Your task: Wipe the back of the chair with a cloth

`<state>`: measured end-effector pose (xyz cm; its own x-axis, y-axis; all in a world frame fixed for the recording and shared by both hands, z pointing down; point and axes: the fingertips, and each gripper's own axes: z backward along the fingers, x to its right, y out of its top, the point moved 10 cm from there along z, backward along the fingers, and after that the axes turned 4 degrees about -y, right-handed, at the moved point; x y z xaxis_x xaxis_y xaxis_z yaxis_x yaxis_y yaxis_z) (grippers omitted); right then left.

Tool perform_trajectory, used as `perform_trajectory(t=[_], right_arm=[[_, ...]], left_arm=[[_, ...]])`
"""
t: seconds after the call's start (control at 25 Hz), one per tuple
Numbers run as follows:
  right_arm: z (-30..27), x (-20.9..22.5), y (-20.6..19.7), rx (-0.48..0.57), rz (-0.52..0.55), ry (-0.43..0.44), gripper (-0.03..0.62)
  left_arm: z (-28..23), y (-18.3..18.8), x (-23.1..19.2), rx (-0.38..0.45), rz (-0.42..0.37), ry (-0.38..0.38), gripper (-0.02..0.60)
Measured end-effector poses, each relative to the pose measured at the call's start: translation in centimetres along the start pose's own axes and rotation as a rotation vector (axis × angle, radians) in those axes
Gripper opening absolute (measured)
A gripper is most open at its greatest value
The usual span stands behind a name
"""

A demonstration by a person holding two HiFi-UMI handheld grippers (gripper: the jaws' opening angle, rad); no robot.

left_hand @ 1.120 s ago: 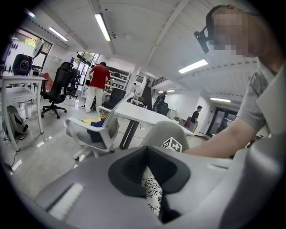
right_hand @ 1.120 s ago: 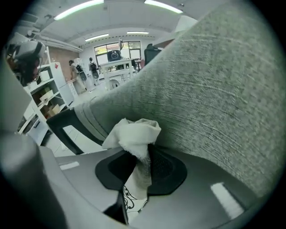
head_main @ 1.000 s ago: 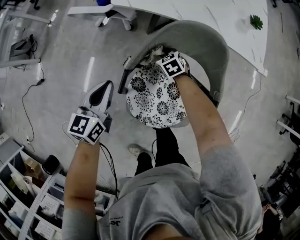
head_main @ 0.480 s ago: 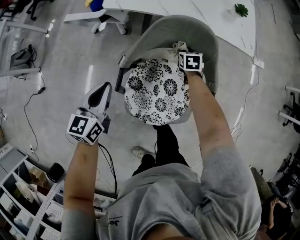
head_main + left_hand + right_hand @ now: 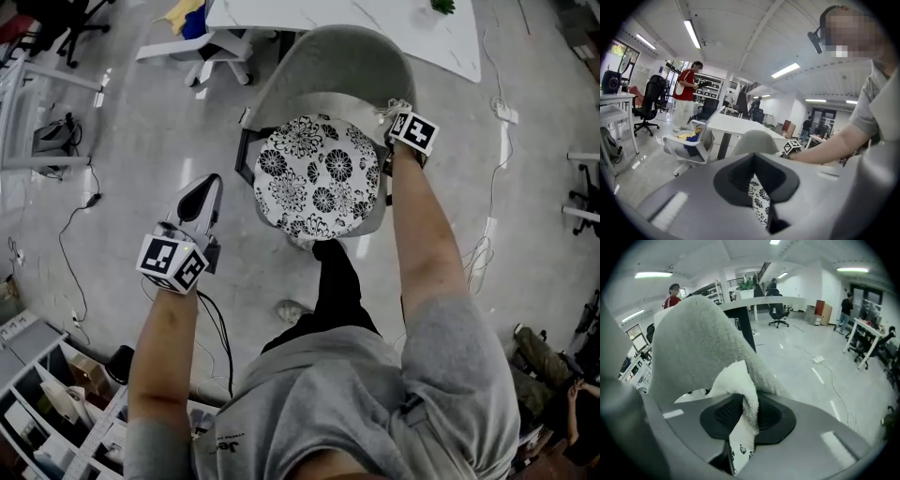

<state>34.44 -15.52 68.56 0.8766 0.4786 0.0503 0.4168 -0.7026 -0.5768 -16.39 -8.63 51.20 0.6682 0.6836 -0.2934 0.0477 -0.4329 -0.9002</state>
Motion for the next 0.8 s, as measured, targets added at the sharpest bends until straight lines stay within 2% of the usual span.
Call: perform_trajectory(t=[0.12,0.2,0.24,0.36,0.48,0.68,0.8], right_arm=[[1.9,1.6,-0.8,-0.01,-0.032,-0.025,0.069],[2.6,1.4,-0.7,0.002,0.02,0.005,0.067],[2.8,0.5,-0.5,0.019,0.08,0.047,0.067],[2.7,-5.4,-0.1,0.077,0.379,0.255,0.067],[1.4,-12.4,-0.6,0.087,0.666,0.452,0.067],[-2.8,-21.9,-4.2,0.032,1.087,0.73,0.067],[-5.4,-25.3,-7.3,-0.032,1.345,0.836,0.067]], left_arm=[[1.9,0.3,1.1,0.01,-0.014,-0.006,0.058],[2.7,0.5,1.7,0.018,-0.019,-0.011,0.058],[2.9,0.4,1.9,0.02,-0.021,-0.013,0.058],[2.9,-0.2,1.7,0.015,-0.01,-0.002,0.058],[1.8,-0.7,0.4,0.015,0.018,0.02,0.058],[-0.9,-1.8,-2.3,0.019,0.07,0.073,0.058],[-2.2,-3.1,-3.8,0.014,0.124,0.11,0.058]])
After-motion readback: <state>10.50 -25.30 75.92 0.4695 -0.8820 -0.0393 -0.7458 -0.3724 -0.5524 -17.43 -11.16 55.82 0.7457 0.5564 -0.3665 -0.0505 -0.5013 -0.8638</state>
